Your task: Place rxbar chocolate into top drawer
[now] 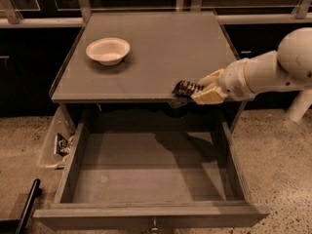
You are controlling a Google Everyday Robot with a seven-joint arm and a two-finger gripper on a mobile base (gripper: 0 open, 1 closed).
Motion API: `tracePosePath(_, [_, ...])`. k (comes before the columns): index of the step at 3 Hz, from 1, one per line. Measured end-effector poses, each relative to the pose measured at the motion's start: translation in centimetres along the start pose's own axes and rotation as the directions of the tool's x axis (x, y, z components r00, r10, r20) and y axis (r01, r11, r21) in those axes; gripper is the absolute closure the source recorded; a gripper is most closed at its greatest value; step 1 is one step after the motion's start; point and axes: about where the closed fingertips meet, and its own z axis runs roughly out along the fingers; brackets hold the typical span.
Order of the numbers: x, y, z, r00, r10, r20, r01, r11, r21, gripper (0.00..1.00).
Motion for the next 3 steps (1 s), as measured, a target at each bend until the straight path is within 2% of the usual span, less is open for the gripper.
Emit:
tracePosePath(1, [-0.7,0.7,-0.2,1.000,-0.020,0.010,0.020,0.9998,-0.007,1.00])
tracePosePath(2, [-1.0,4.1,-1.3,0.998,-0.048,0.047,0.049,0.9987,-0.011,1.00])
tracePosePath(3, [-0.2,7.9,-2.7,0.994,-0.065,0.088,0.067,0.9974,-0.024,1.00])
